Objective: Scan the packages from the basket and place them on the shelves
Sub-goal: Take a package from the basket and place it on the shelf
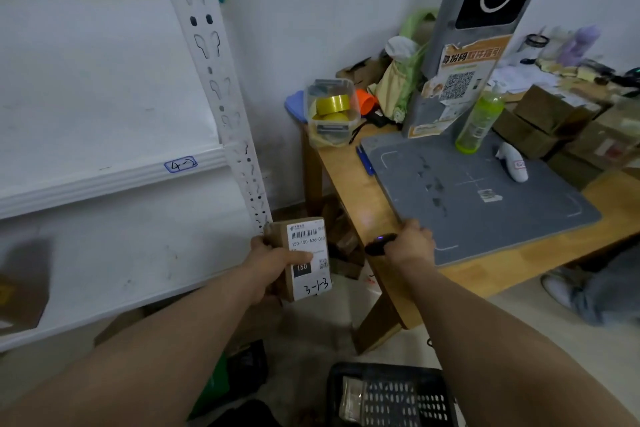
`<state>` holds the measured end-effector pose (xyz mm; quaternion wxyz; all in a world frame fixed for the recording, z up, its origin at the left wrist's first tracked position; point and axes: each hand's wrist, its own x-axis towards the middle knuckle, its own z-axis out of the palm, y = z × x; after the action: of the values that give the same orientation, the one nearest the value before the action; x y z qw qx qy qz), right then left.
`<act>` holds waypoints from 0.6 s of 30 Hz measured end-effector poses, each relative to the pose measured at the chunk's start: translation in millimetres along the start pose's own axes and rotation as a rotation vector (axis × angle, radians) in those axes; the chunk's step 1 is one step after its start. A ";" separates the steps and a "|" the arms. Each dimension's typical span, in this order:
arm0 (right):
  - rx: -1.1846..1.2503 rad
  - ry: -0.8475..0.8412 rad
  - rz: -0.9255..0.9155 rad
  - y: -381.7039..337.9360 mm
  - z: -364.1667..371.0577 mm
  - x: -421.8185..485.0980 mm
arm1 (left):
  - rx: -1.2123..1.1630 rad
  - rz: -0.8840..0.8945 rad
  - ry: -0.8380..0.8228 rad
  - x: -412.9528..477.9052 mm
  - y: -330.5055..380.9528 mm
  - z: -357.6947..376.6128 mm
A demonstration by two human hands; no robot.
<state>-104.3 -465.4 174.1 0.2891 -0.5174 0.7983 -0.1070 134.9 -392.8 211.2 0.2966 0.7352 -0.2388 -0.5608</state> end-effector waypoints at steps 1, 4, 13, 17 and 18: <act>-0.047 -0.018 0.025 6.3 1.9 5.3 | 0.000 -0.011 -0.003 0.6 -0.8 1.1; -0.067 -0.196 0.103 21.3 10.1 17.1 | -0.002 -0.041 -0.009 4.6 -4.0 2.1; 0.168 -0.636 0.064 30.3 17.4 22.7 | -0.054 -0.048 0.101 18.1 -11.4 -5.1; 0.448 -0.844 0.012 4.5 6.6 5.5 | -0.043 -0.052 0.213 22.8 -15.5 -4.7; 0.502 -0.851 -0.003 -3.6 4.3 2.0 | -0.033 -0.055 0.238 24.9 -17.9 -5.1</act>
<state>-99.7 -468.2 171.6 0.7050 -0.4309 0.5582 -0.0758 146.6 -396.3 182.5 0.3195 0.7978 -0.1727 -0.4813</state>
